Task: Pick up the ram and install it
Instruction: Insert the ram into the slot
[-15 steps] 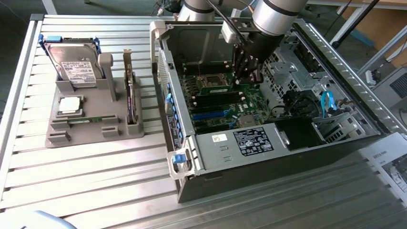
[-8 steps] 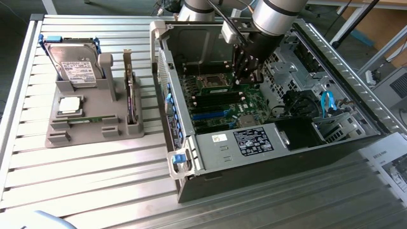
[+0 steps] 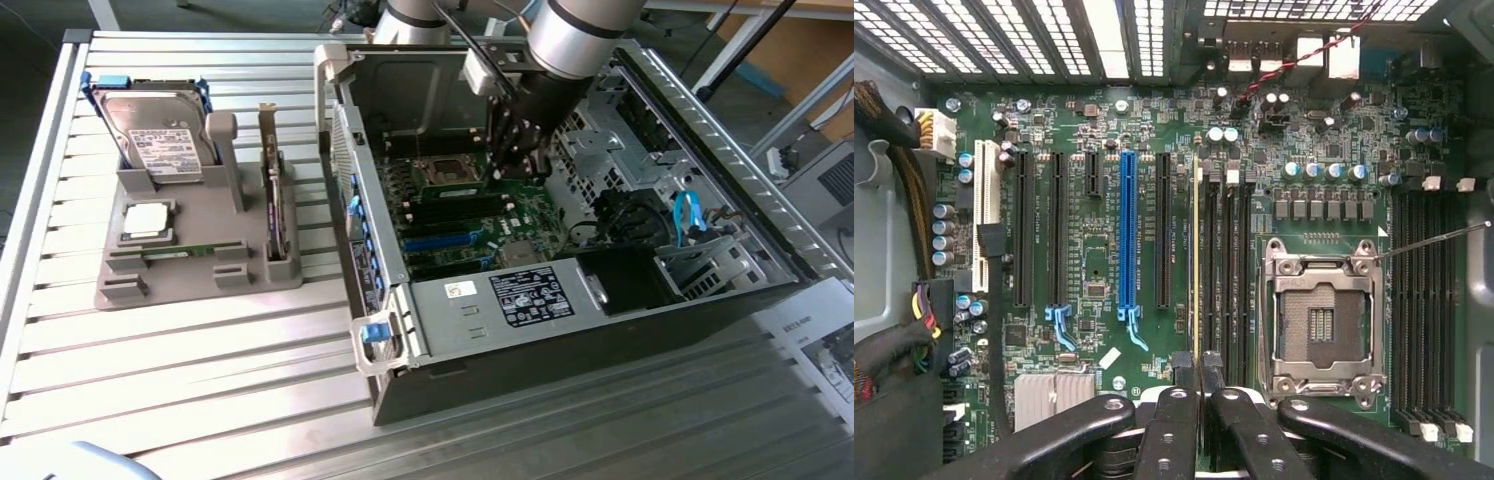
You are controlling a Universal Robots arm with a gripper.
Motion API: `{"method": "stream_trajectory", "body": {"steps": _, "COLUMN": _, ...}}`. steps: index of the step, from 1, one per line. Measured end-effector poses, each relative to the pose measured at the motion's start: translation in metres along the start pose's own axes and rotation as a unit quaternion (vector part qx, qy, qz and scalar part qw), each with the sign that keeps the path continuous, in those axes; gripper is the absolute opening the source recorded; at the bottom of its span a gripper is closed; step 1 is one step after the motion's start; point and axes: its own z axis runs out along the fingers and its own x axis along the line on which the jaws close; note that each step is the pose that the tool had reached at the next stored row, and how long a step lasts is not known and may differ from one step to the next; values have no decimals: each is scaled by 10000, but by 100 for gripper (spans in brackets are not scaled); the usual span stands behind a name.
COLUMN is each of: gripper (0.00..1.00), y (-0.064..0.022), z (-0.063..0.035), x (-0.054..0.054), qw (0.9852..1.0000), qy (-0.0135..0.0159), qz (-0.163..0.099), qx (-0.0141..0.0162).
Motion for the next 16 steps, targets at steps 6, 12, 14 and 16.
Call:
{"method": "stream_trajectory", "body": {"steps": 6, "gripper": 12, "y": -7, "z": 94, "x": 3, "qw": 10000, "qy": 1, "qz": 0, "qx": -1}}
{"method": "stream_trajectory", "body": {"steps": 12, "gripper": 12, "y": -13, "z": 95, "x": 2, "qw": 10000, "qy": 0, "qz": 1, "qx": 0}}
{"method": "stream_trajectory", "body": {"steps": 14, "gripper": 12, "y": -28, "z": 94, "x": 2, "qw": 10000, "qy": 0, "qz": 0, "qx": 0}}
{"method": "stream_trajectory", "body": {"steps": 16, "gripper": 12, "y": -42, "z": 94, "x": 2, "qw": 10000, "qy": 0, "qz": 0, "qx": 0}}
